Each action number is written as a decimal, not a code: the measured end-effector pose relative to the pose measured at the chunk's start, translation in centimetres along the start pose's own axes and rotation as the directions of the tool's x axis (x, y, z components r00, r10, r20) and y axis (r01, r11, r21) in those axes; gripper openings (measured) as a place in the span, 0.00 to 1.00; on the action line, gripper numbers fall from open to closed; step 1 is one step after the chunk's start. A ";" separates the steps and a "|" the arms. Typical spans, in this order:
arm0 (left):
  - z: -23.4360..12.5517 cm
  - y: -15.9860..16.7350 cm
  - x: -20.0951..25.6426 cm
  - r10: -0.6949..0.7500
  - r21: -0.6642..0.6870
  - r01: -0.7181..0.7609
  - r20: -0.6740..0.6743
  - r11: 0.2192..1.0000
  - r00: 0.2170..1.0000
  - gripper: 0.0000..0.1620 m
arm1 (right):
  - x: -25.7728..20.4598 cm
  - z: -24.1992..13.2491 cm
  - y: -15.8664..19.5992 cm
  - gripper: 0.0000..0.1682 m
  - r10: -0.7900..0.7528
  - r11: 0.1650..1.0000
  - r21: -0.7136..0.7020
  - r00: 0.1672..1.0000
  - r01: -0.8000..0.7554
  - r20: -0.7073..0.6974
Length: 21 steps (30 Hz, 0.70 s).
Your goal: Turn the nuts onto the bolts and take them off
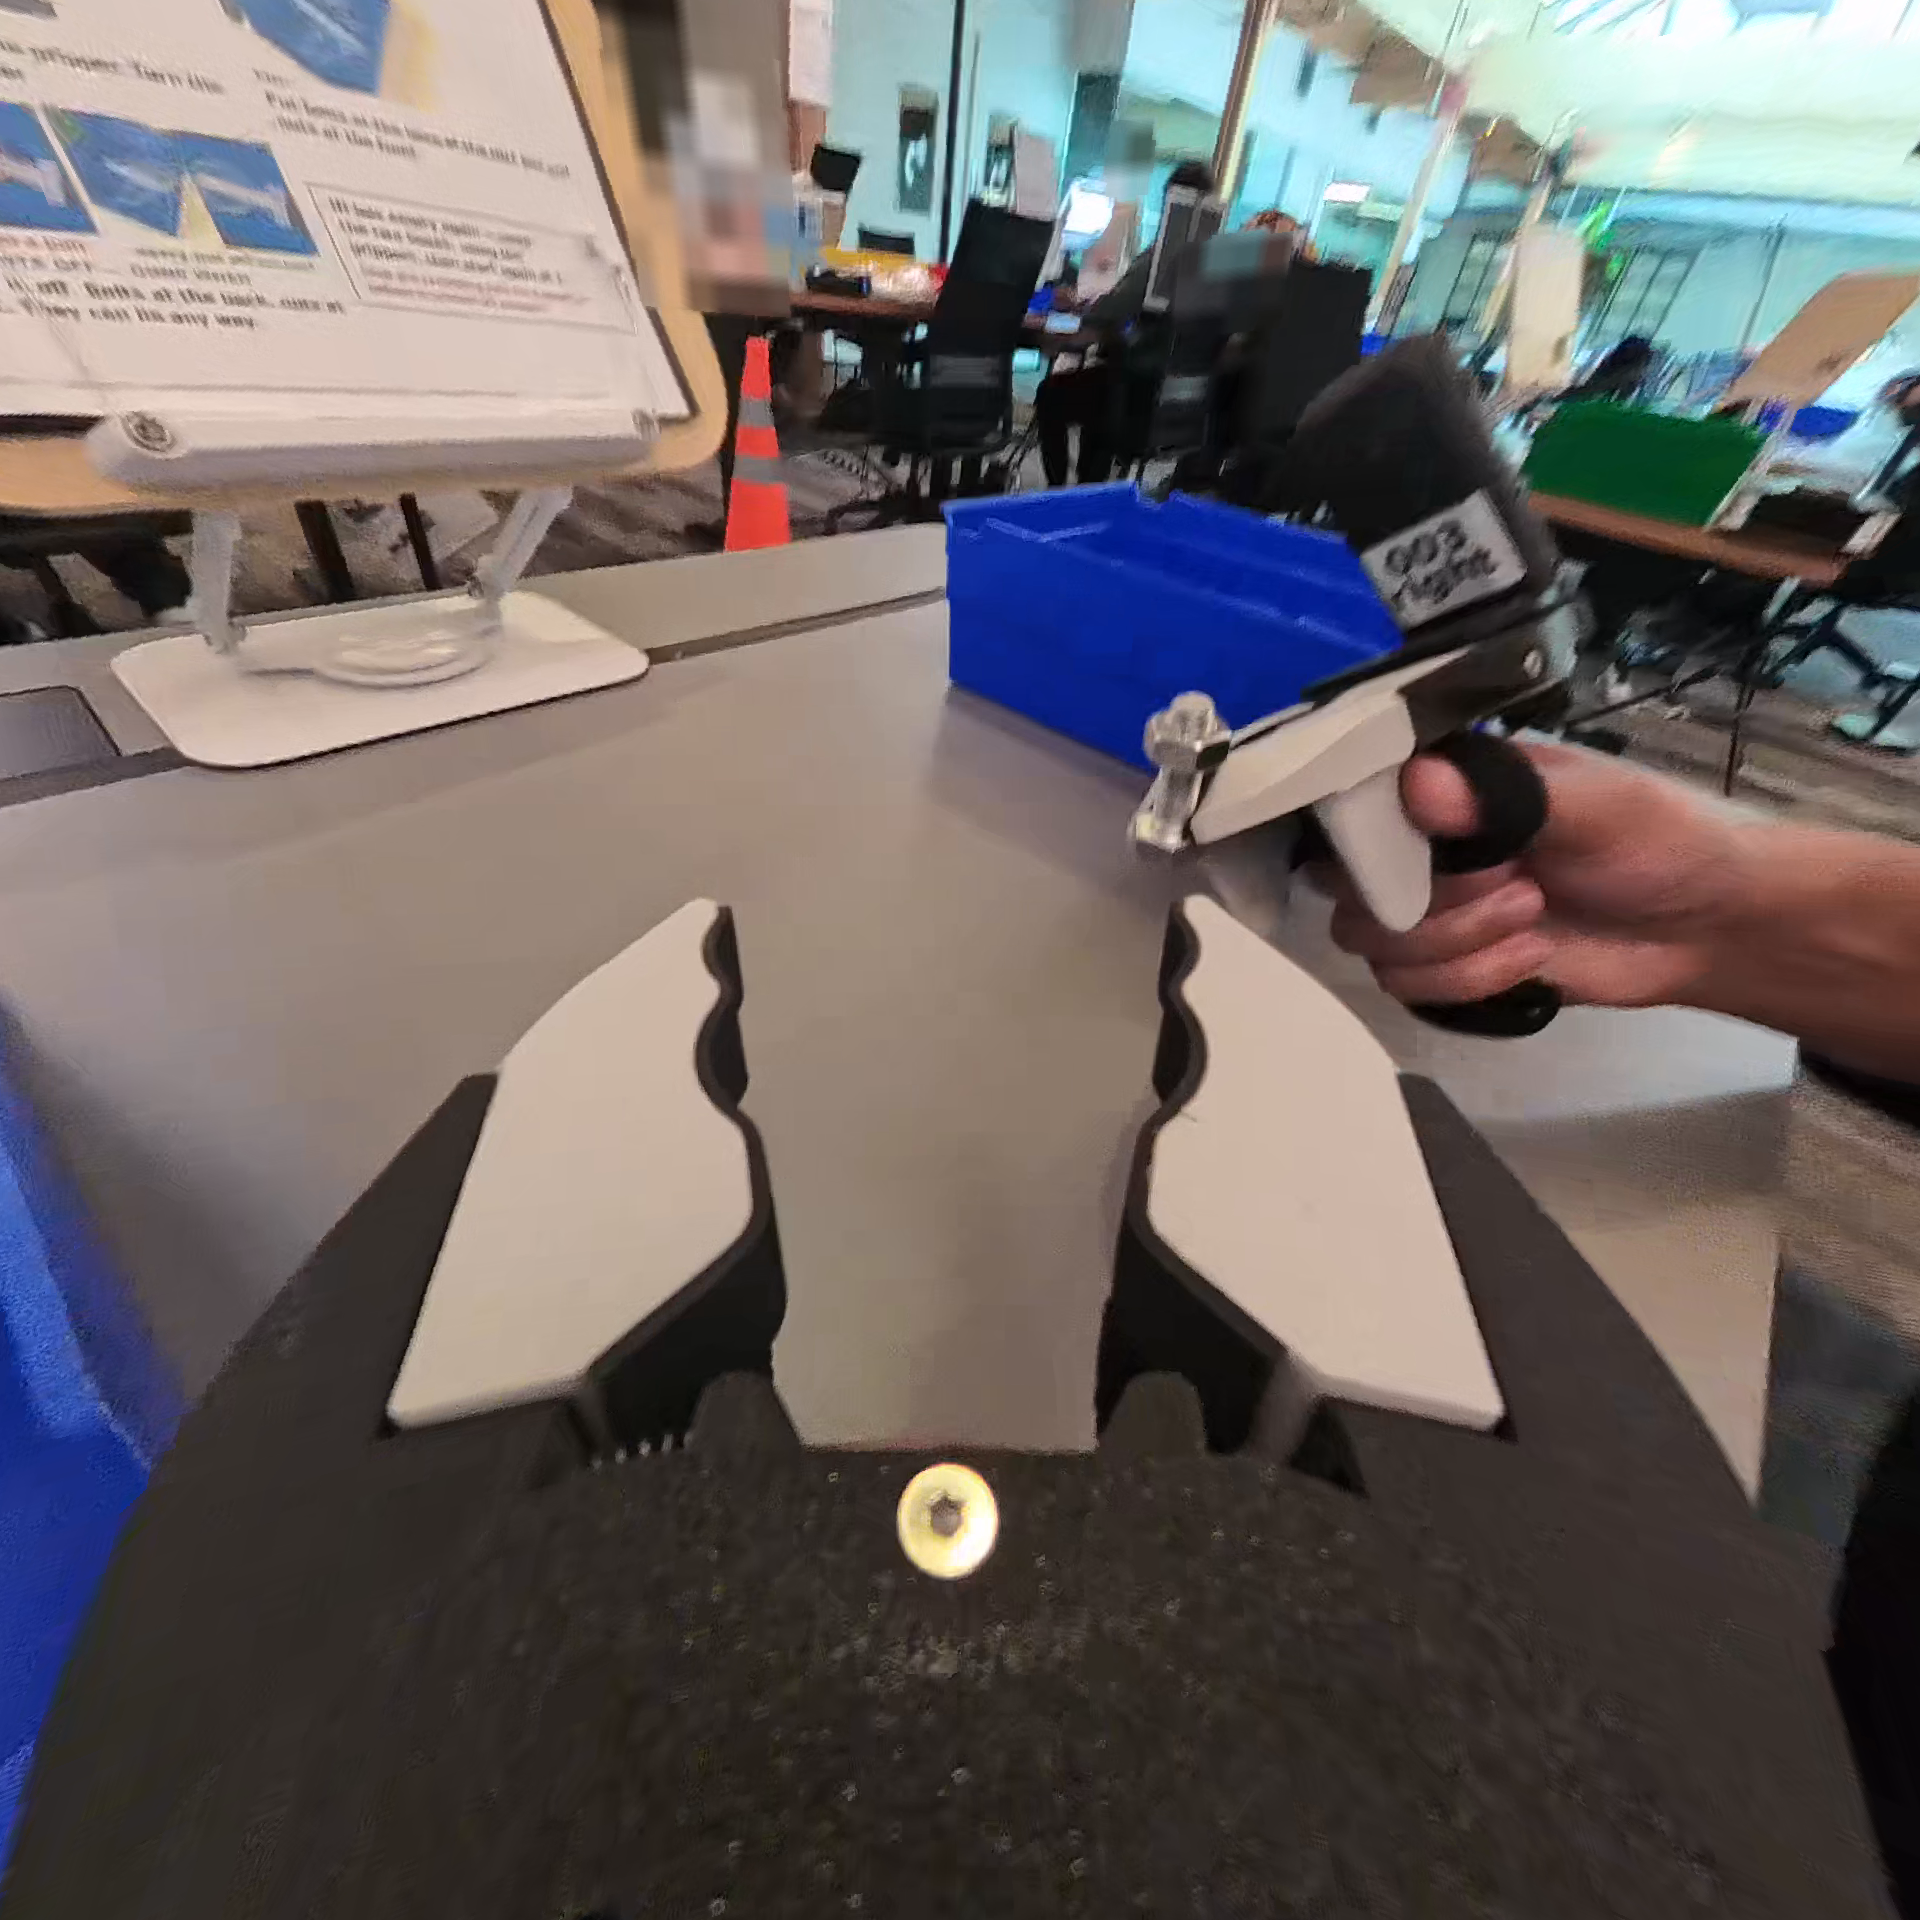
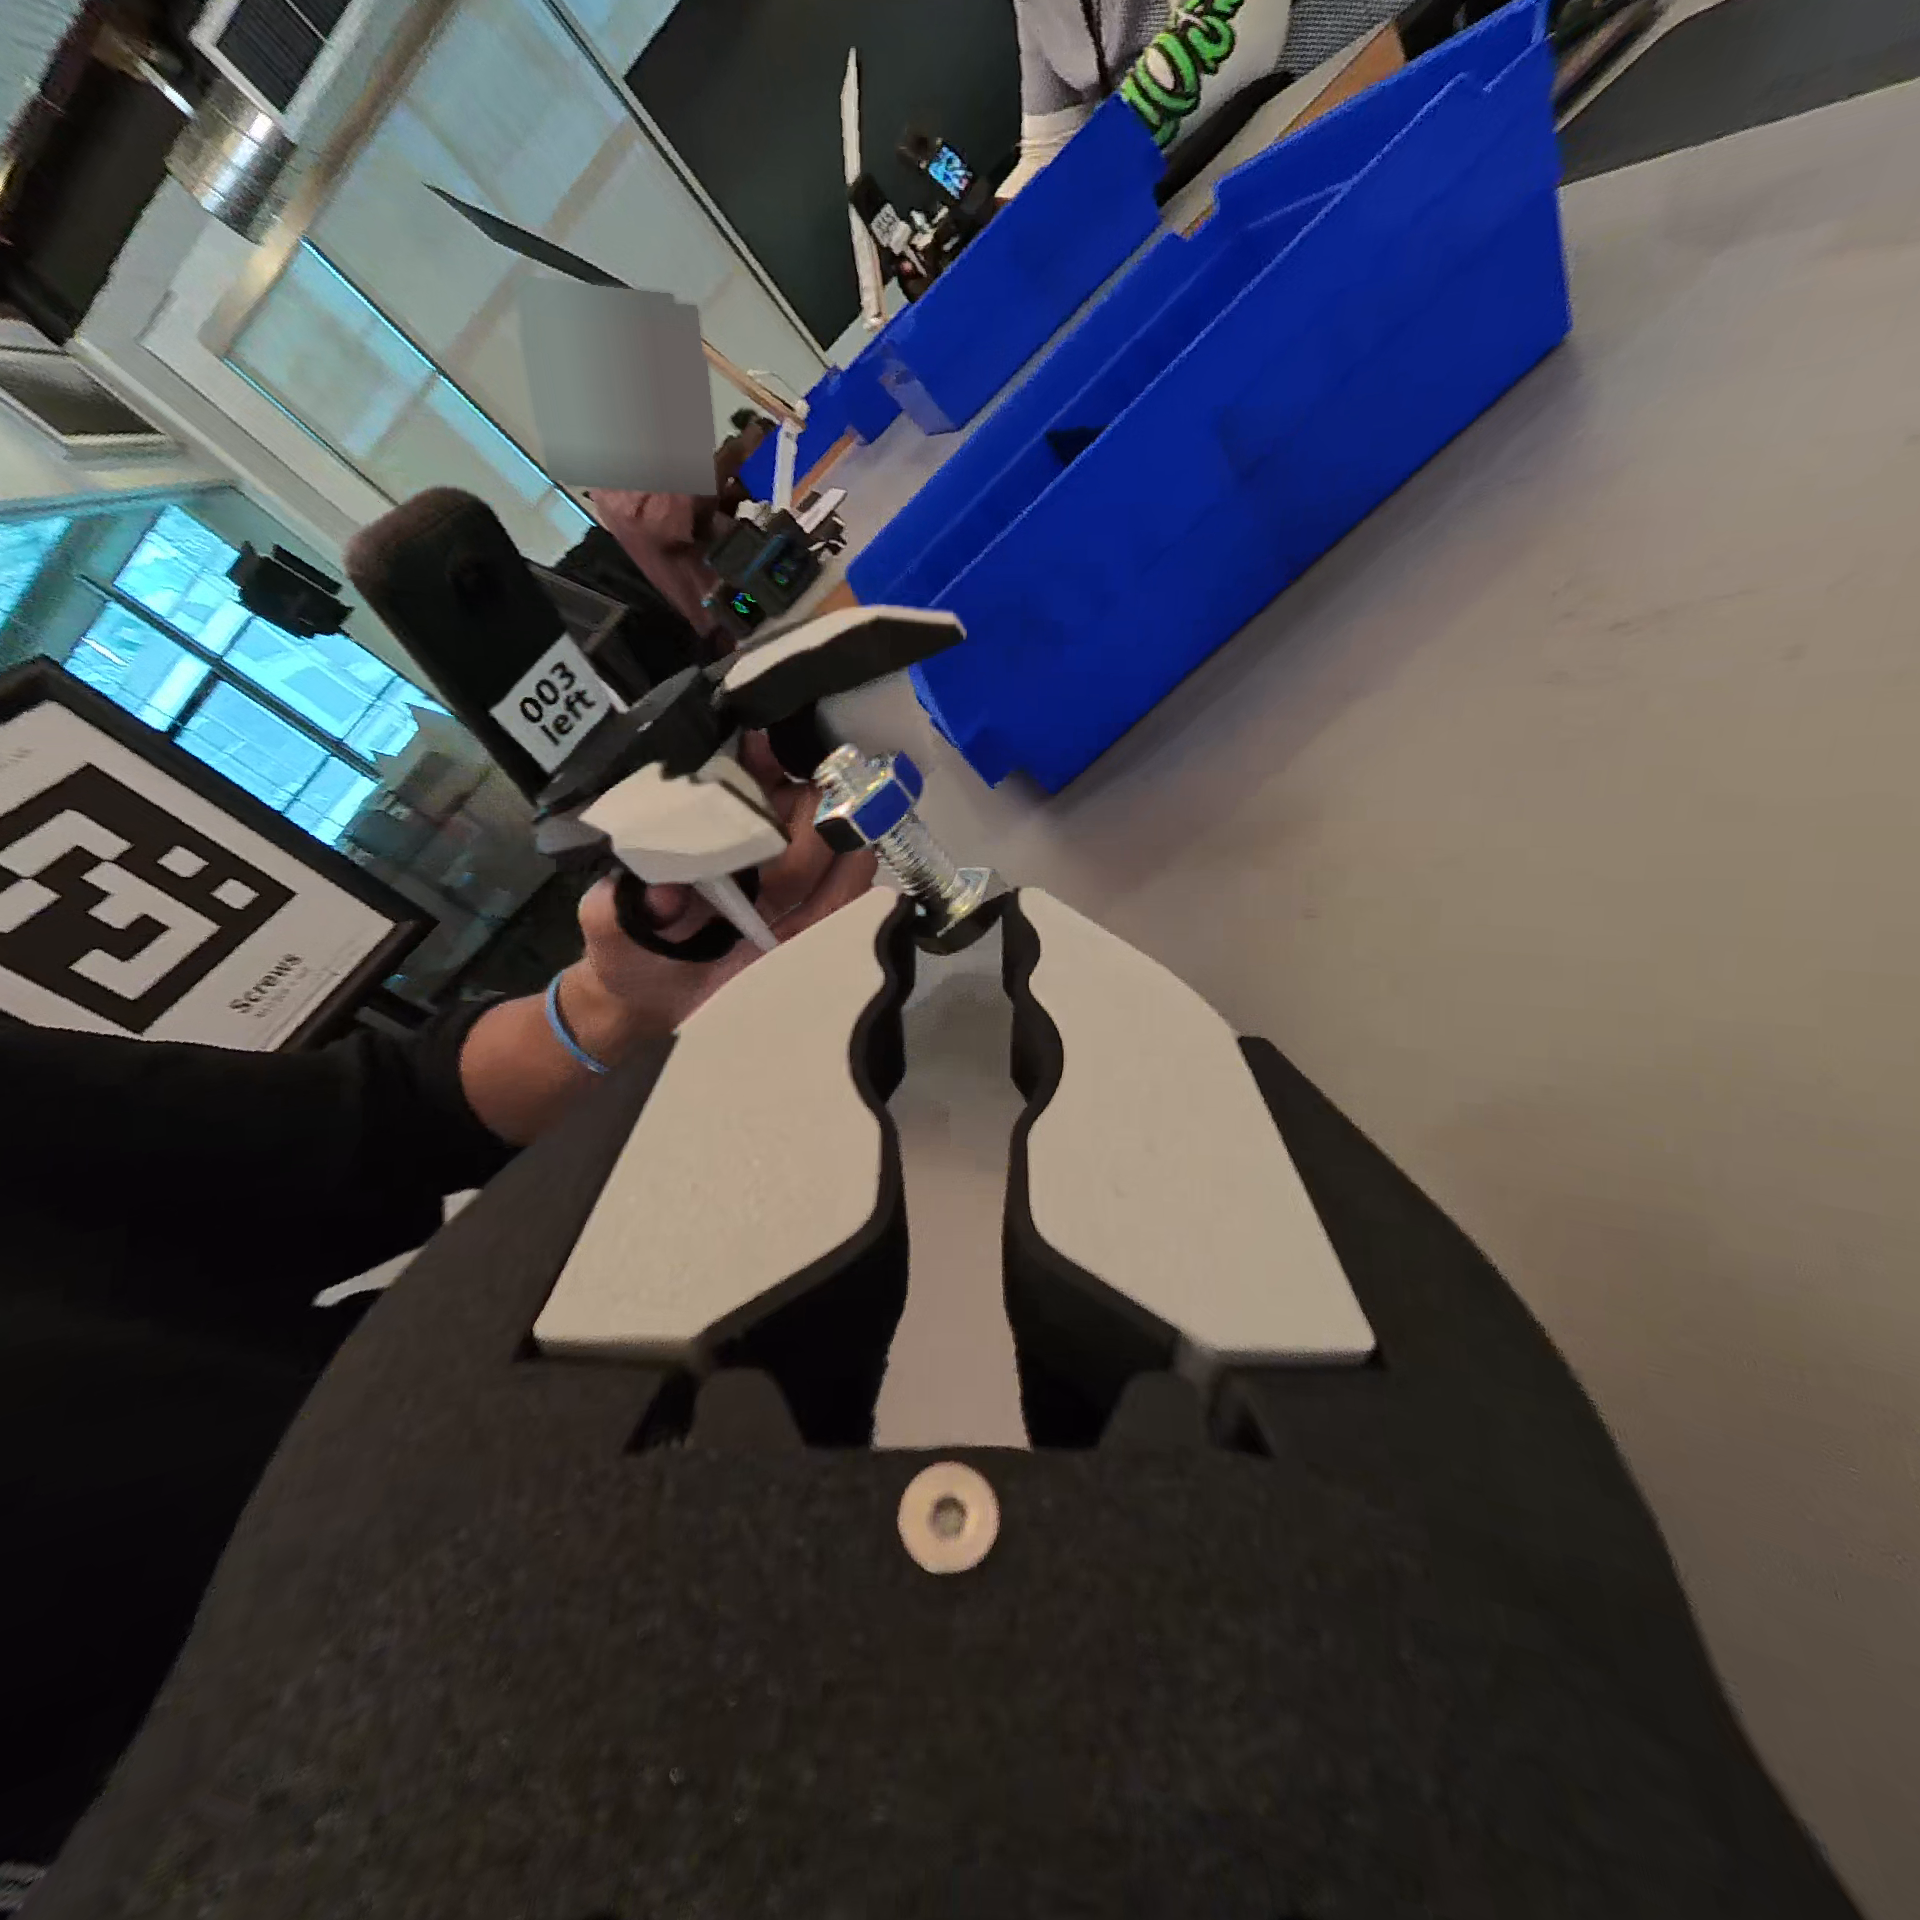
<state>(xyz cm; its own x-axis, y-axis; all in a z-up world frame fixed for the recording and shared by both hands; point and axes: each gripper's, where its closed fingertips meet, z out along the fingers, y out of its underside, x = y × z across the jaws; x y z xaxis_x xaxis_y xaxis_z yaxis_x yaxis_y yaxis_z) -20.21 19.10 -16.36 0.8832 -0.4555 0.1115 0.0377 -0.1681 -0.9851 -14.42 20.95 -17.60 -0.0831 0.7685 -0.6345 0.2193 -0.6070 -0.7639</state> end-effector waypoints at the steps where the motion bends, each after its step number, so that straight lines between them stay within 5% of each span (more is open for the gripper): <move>1: 0.2 0.3 0.4 0.005 -0.018 -0.006 -0.018 1.000 1.000 0.49 | 0.1 -0.1 -0.1 0.09 -0.021 1.000 -0.004 1.000 0.021 -0.019; 5: 0.6 0.4 2.3 -0.015 -0.041 0.010 -0.135 0.999 0.991 0.49 | -2.8 -2.9 -4.4 0.09 -0.284 0.957 0.036 0.955 0.288 -0.086; 10: 0.9 1.3 3.0 0.082 -0.081 -0.093 -0.130 0.992 0.988 0.48 | -1.3 -14.6 -15.5 0.09 -0.363 0.898 0.018 0.763 0.440 -0.535; 15: 1.2 1.7 4.1 0.136 -0.097 -0.151 -0.142 0.984 0.980 0.48 | 10.6 -27.6 -16.5 0.09 -0.217 0.973 -0.167 0.374 0.161 -0.902; 21: 1.0 1.5 4.3 0.149 -0.090 -0.162 -0.139 0.983 0.979 0.49 | 23.7 -30.6 -10.4 0.10 -0.339 0.857 -0.419 0.285 -0.298 -0.897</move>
<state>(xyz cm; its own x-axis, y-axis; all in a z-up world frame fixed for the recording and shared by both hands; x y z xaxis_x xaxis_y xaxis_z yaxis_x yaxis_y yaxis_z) -15.90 17.83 -17.49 0.8051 -0.5928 -0.0194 -0.1486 -0.1699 -0.9742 11.07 51.66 -21.11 0.7735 0.6065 0.1842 0.6204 -0.6648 -0.4162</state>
